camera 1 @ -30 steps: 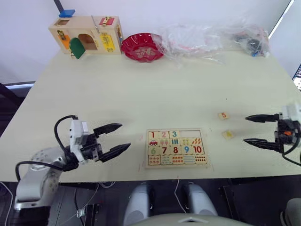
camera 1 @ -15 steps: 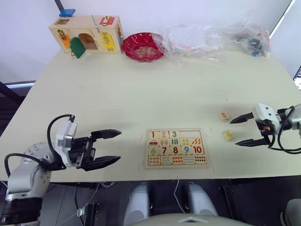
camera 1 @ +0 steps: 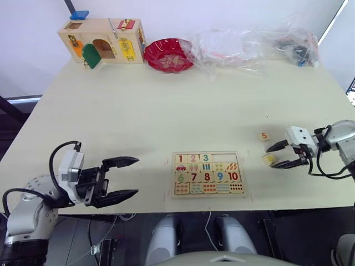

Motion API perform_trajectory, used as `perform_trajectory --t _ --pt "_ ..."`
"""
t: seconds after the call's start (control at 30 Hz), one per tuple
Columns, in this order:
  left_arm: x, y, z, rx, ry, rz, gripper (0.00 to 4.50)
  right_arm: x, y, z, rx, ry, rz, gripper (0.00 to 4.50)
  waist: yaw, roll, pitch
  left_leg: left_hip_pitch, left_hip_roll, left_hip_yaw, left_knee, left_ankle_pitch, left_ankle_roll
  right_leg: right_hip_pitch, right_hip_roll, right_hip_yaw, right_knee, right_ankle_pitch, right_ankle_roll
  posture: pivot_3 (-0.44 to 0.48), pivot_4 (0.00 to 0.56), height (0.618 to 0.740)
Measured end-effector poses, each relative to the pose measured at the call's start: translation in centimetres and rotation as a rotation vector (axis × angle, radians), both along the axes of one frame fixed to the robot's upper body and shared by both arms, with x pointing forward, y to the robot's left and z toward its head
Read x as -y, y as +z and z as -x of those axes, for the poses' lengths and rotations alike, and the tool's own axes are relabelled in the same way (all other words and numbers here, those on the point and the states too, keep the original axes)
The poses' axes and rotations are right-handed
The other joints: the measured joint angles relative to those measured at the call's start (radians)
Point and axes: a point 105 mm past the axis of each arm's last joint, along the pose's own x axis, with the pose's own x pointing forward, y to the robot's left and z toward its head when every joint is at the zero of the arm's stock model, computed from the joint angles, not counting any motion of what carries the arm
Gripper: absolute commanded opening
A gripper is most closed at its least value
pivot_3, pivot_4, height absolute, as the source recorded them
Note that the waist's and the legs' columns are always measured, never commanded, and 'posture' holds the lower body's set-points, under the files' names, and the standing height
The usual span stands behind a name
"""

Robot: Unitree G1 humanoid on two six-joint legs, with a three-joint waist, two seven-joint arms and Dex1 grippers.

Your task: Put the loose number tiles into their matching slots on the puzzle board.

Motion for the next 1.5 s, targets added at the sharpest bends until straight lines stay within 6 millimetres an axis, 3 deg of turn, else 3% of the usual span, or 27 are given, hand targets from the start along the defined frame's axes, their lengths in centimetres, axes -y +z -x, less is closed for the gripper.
perform_trajectory --t 1.0,1.17,1.4,1.5 --pt "-0.55 -0.37 -0.62 0.018 0.026 -0.005 4.5 0.08 -0.22 -0.1 0.023 0.005 -0.006 2.26 -0.001 0.0 0.0 0.002 0.003 0.005 0.001 0.0 0.0 -0.001 -0.001 -0.001 0.001 0.003 -0.004 0.0 0.15 0.74" --pt "-0.58 -0.47 -0.62 0.015 0.029 -0.001 4.5 0.1 -0.24 -0.11 0.022 0.001 -0.009 0.88 -0.001 0.0 0.0 0.002 0.004 0.003 0.001 0.0 0.0 -0.001 -0.001 -0.003 0.001 0.002 -0.004 0.0 0.15 0.74" --pt "-0.55 -0.7 -0.49 0.007 0.031 0.004 4.5 0.18 -0.26 0.32 0.008 -0.015 -0.031 0.88 0.0 0.0 0.0 0.001 0.003 0.002 0.001 0.0 0.0 0.0 -0.002 -0.004 0.0 0.002 -0.004 0.0 0.15 0.74" --pt "-0.54 -0.81 -0.4 0.003 0.032 0.005 4.5 -0.29 0.59 0.76 -0.009 -0.026 -0.062 0.88 0.0 0.0 0.0 0.0 0.003 0.001 0.0 0.0 0.0 -0.001 -0.003 -0.005 0.0 0.002 -0.004 0.0 0.15 0.74"
